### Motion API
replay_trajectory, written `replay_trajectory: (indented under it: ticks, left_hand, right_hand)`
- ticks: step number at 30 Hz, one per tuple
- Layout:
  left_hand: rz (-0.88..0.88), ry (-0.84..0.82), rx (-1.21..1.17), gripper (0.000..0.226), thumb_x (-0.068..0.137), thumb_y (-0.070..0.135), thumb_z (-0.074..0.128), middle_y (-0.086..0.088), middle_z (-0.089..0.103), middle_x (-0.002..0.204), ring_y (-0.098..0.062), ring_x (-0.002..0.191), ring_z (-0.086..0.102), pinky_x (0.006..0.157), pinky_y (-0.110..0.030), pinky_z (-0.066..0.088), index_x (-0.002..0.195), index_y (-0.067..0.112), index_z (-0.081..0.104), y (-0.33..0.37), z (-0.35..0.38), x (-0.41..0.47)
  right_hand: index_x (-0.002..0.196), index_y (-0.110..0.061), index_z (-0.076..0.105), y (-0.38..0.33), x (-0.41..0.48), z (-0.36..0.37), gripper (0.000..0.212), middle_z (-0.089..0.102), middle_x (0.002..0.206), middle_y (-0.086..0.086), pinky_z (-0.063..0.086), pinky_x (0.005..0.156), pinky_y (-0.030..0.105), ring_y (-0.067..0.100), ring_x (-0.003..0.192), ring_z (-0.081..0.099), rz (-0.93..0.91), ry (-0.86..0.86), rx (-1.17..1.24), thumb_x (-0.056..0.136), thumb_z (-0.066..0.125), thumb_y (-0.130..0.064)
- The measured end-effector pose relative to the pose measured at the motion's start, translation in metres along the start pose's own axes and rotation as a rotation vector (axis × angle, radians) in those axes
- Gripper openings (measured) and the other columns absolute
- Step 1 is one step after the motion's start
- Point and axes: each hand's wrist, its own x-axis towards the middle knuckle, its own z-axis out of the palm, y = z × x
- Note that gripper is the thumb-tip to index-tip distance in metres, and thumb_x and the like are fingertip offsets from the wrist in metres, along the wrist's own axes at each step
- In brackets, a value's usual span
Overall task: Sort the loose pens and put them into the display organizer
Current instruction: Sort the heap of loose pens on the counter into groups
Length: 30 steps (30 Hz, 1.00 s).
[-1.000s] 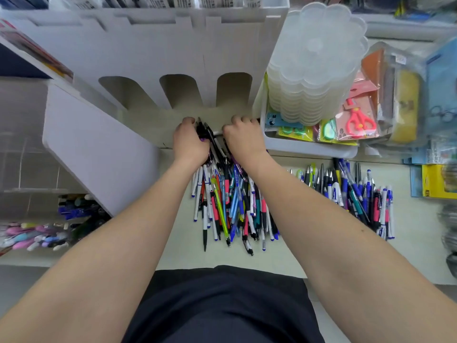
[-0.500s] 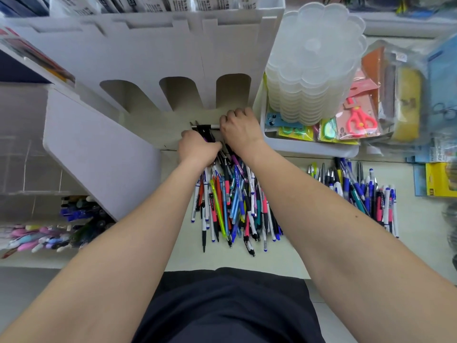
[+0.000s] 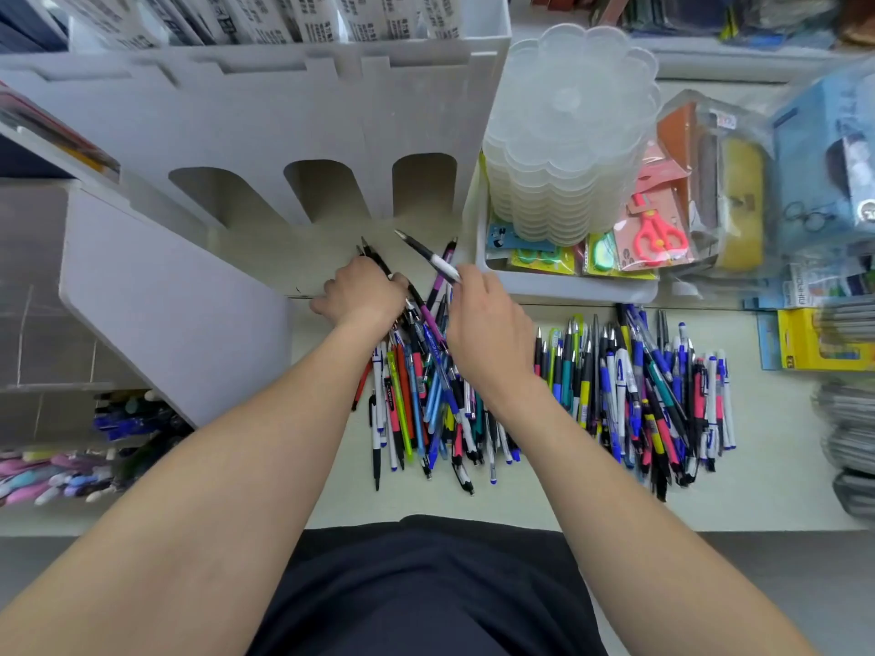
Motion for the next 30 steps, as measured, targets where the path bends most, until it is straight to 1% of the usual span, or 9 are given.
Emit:
replay_trajectory:
  ticks: [5, 8, 14, 18, 20, 23, 25, 27, 30]
  left_hand:
    - [0.086, -0.013, -0.03, 0.035, 0.095, 0.044, 0.066, -0.009, 0.066, 0.099, -0.032, 0.087, 0.063, 0.071, -0.037, 0.048, 0.099, 0.01, 0.059, 0.002, 0.005, -0.001]
    - [0.145, 0.019, 0.02, 0.035, 0.1, 0.044, 0.058, -0.008, 0.067, 0.093, -0.031, 0.079, 0.062, 0.058, -0.032, 0.041, 0.093, 0.01, 0.063, 0.003, 0.008, -0.003]
    - [0.187, -0.042, -0.035, 0.036, 0.099, 0.043, 0.062, -0.009, 0.064, 0.089, -0.031, 0.079, 0.061, 0.068, -0.036, 0.046, 0.091, 0.008, 0.061, 0.006, 0.006, -0.006]
    - [0.213, -0.072, -0.084, 0.034, 0.098, 0.034, 0.055, -0.012, 0.065, 0.085, -0.025, 0.066, 0.054, 0.062, -0.034, 0.04, 0.076, 0.008, 0.056, 0.002, 0.004, -0.01]
    - [0.214, -0.054, -0.112, 0.031, 0.099, 0.031, 0.053, -0.014, 0.063, 0.086, -0.029, 0.068, 0.054, 0.062, -0.036, 0.038, 0.082, 0.005, 0.057, 0.0, 0.001, -0.015]
    - [0.25, 0.102, -0.186, 0.026, 0.101, 0.026, 0.049, -0.011, 0.057, 0.083, -0.034, 0.077, 0.056, 0.065, -0.041, 0.04, 0.104, 0.001, 0.052, -0.003, -0.01, -0.024]
    - [0.315, 0.215, -0.268, 0.018, 0.101, 0.02, 0.047, -0.006, 0.051, 0.073, -0.033, 0.069, 0.054, 0.061, -0.041, 0.038, 0.102, 0.002, 0.049, -0.007, -0.022, -0.032]
    - [0.351, 0.257, -0.293, 0.012, 0.097, 0.016, 0.047, -0.008, 0.051, 0.072, -0.033, 0.064, 0.053, 0.057, -0.041, 0.038, 0.096, 0.004, 0.049, -0.014, -0.033, -0.042]
    - [0.393, 0.096, -0.123, 0.004, 0.085, 0.007, 0.047, -0.019, 0.053, 0.072, -0.039, 0.064, 0.055, 0.05, -0.037, 0.035, 0.082, 0.007, 0.045, -0.035, -0.03, -0.055]
  right_hand:
    - [0.115, -0.01, 0.062, 0.034, -0.052, -0.008, 0.026, 0.059, 0.091, 0.0, 0.034, 0.057, 0.035, 0.023, 0.07, 0.053, 0.269, -0.03, 0.078, 0.111, 0.04, -0.023]
    - [0.118, -0.009, 0.064, 0.043, -0.067, -0.006, 0.028, 0.063, 0.1, 0.004, 0.046, 0.063, 0.04, 0.023, 0.077, 0.056, 0.357, -0.064, 0.083, 0.111, 0.04, -0.022]
    - [0.127, -0.002, 0.062, 0.043, -0.081, -0.004, 0.029, 0.053, 0.127, 0.015, 0.042, 0.062, 0.034, 0.02, 0.067, 0.051, 0.392, -0.207, 0.04, 0.11, 0.044, -0.017]
    - [0.119, -0.001, 0.063, 0.039, -0.089, -0.008, 0.023, 0.056, 0.119, 0.015, 0.046, 0.073, 0.033, 0.023, 0.084, 0.051, 0.335, -0.255, -0.034, 0.106, 0.05, -0.015]
    - [0.122, -0.002, 0.063, 0.038, -0.093, -0.009, 0.025, 0.06, 0.114, 0.013, 0.049, 0.081, 0.035, 0.024, 0.092, 0.053, 0.29, -0.25, -0.059, 0.103, 0.053, -0.016]
    - [0.133, -0.005, 0.06, 0.039, -0.098, -0.011, 0.036, 0.061, 0.114, 0.011, 0.052, 0.088, 0.038, 0.025, 0.101, 0.056, 0.28, -0.238, -0.032, 0.101, 0.056, -0.021]
    - [0.137, -0.005, 0.059, 0.041, -0.1, -0.011, 0.041, 0.061, 0.115, 0.01, 0.053, 0.089, 0.039, 0.025, 0.103, 0.056, 0.289, -0.219, -0.008, 0.101, 0.056, -0.024]
    - [0.136, -0.006, 0.061, 0.043, -0.103, -0.009, 0.041, 0.062, 0.114, 0.009, 0.05, 0.089, 0.039, 0.024, 0.102, 0.054, 0.289, -0.195, 0.003, 0.1, 0.055, -0.027]
    - [0.131, -0.009, 0.064, 0.042, -0.105, -0.004, 0.042, 0.061, 0.113, 0.009, 0.043, 0.085, 0.04, 0.025, 0.1, 0.049, 0.278, -0.094, -0.018, 0.096, 0.058, -0.031]
